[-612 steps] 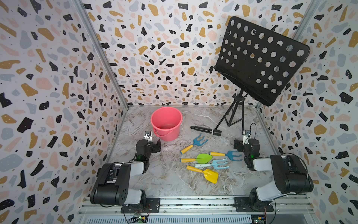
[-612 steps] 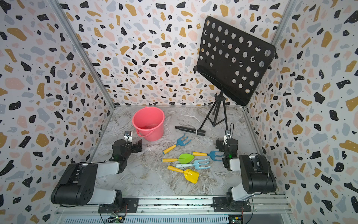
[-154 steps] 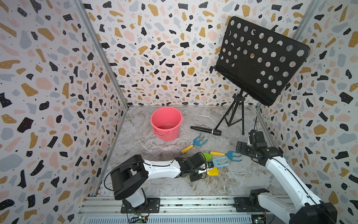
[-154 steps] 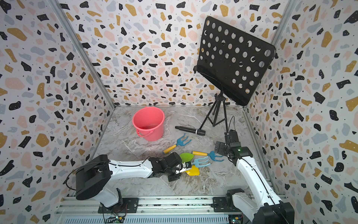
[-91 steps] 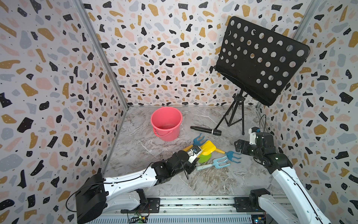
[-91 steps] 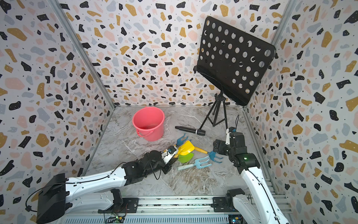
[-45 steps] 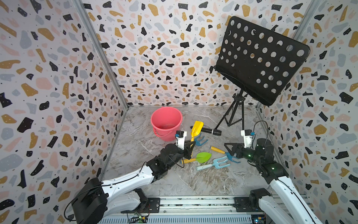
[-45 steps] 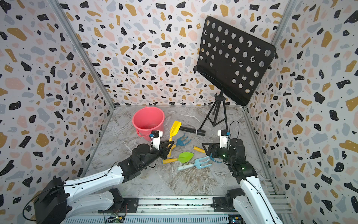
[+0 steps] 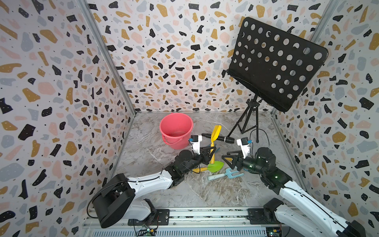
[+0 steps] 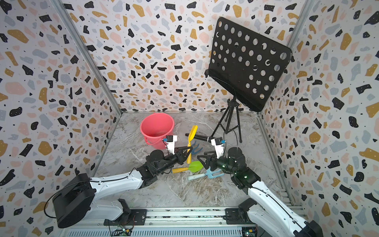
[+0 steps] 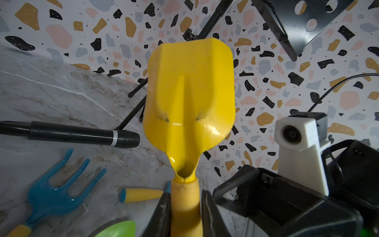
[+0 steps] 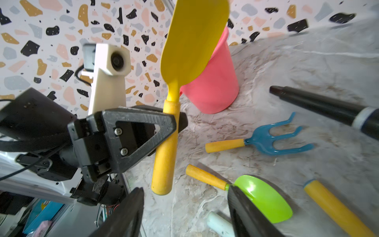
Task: Organize the gardening tools
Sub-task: Pick up the gardening tool from the center of the board.
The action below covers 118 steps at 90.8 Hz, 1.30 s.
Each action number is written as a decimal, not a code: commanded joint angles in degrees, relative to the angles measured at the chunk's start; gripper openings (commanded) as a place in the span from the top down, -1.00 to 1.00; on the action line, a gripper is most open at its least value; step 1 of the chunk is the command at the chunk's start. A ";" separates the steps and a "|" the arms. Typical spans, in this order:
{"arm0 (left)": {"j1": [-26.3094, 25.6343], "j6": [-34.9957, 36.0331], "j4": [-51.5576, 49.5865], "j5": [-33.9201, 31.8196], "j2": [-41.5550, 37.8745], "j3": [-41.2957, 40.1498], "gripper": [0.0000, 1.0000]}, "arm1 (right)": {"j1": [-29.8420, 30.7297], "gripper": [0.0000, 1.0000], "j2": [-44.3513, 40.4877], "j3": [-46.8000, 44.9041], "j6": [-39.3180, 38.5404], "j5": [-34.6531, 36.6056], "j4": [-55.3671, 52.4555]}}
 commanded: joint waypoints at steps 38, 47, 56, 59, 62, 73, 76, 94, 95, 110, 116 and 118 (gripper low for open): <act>0.48 -1.34 10.44 3.60 0.02 2.60 1.00 | 8.17 -0.37 9.81 5.23 -1.24 3.09 9.57; 0.44 -1.65 11.51 3.76 0.22 2.50 1.00 | 8.81 -0.36 11.37 6.05 -0.93 2.75 10.62; 0.45 -2.30 12.80 4.81 0.50 2.50 1.00 | 9.10 -0.35 13.17 6.88 -1.23 2.82 10.82; 0.43 -2.45 13.15 5.21 0.61 2.50 1.00 | 9.10 -0.33 13.68 7.06 -1.50 2.95 10.82; 0.43 -2.64 13.36 5.46 0.74 2.50 1.00 | 9.08 -0.30 14.03 7.19 -1.66 3.23 10.74; 0.43 -2.95 13.31 6.28 1.14 2.54 1.00 | 9.08 0.08 15.10 7.84 -2.60 3.58 10.36; 0.43 -2.96 13.23 6.33 1.20 2.50 1.00 | 9.12 0.20 15.23 8.17 -2.99 3.78 9.76; 0.43 -2.47 11.58 6.72 0.28 2.49 0.72 | 9.08 1.00 14.67 10.29 -6.85 7.08 3.55; 0.43 -2.32 11.26 6.62 0.09 2.49 0.68 | 9.10 1.00 14.65 10.38 -7.11 7.32 3.15; 0.44 -0.68 3.89 4.26 -3.15 2.69 -1.00 | 9.11 1.00 13.85 11.79 -11.03 10.58 -1.98; 0.48 0.64 -0.21 3.10 -5.32 3.19 -0.99 | 9.08 1.00 13.47 12.13 -12.77 11.98 -3.96; 0.53 1.04 -2.18 2.70 -5.92 3.44 -0.99 | 9.12 1.00 13.38 12.30 -13.46 12.41 -4.67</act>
